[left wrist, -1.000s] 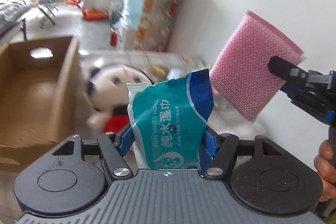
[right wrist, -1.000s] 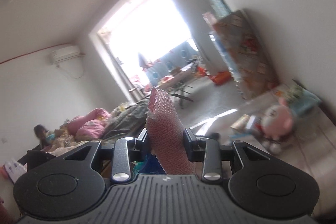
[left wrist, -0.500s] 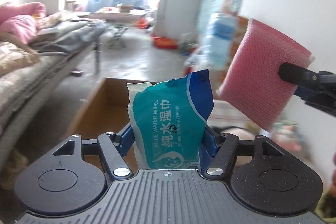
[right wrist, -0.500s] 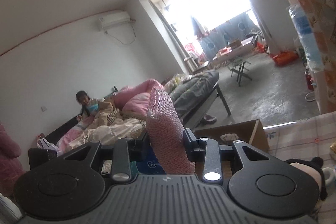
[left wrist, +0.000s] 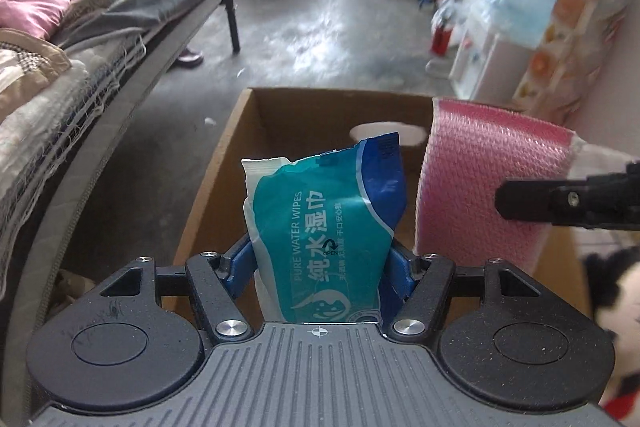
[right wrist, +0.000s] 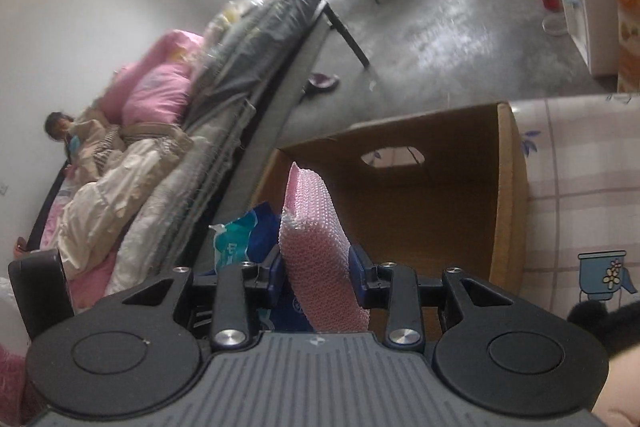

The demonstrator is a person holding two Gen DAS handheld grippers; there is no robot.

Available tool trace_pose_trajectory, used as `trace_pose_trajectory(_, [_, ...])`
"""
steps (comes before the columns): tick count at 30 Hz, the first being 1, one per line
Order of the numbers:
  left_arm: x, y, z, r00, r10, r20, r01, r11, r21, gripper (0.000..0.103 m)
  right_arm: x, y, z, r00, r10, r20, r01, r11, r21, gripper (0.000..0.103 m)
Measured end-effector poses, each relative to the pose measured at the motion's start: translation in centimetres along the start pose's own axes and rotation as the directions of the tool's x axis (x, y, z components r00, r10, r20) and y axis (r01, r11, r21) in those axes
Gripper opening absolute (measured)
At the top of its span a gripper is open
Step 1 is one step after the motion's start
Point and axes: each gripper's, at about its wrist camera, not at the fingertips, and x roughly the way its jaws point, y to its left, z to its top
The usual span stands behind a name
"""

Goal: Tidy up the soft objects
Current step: 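Carry wipes and sponge into the cardboard box with both grippers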

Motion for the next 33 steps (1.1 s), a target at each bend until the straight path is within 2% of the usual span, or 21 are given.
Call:
trace_pose_trajectory(6, [4.3, 0.1, 2.4, 0.995, 0.043, -0.086, -0.04, 0.998, 0.042, 0.066, 3.6, -1.4, 1.8, 0.995, -0.03, -0.096, 0.034, 0.998, 0.046, 0.037])
trace_pose_trajectory(10, [6.4, -0.4, 3.2, 0.989, 0.092, -0.115, -0.083, 0.993, 0.083, 0.066, 4.9, -2.1, 2.7, 0.991, -0.045, -0.126, 0.053, 0.996, 0.066, 0.037])
trace_pose_trajectory(17, [9.1, -0.8, 4.5, 0.982, 0.123, -0.146, -0.109, 0.989, 0.1, 0.068, 5.9, -3.3, 3.1, 0.988, -0.037, -0.148, 0.051, 0.994, 0.094, 0.037])
trace_pose_trajectory(19, [9.6, -0.8, 4.6, 0.981, 0.133, -0.14, -0.12, 0.988, 0.097, 0.072, 6.3, -3.5, 3.3, 0.987, -0.044, -0.152, 0.059, 0.993, 0.098, 0.037])
trace_pose_trajectory(21, [9.2, -0.8, 4.7, 0.984, 0.139, -0.108, -0.128, 0.987, 0.1, 0.08, 6.5, -3.7, 3.3, 0.987, -0.043, -0.155, 0.06, 0.993, 0.106, 0.037])
trace_pose_trajectory(25, [7.9, -0.8, 4.9, 0.991, 0.125, -0.048, -0.12, 0.988, 0.101, 0.081, 6.5, -3.7, 3.4, 0.988, -0.036, -0.15, 0.052, 0.993, 0.107, 0.037])
trace_pose_trajectory(33, [6.3, 0.9, 5.2, 0.994, 0.106, -0.041, -0.107, 0.994, -0.007, 0.081, 7.5, -3.4, 3.9, 0.988, 0.005, -0.154, 0.017, 0.989, 0.145, 0.038])
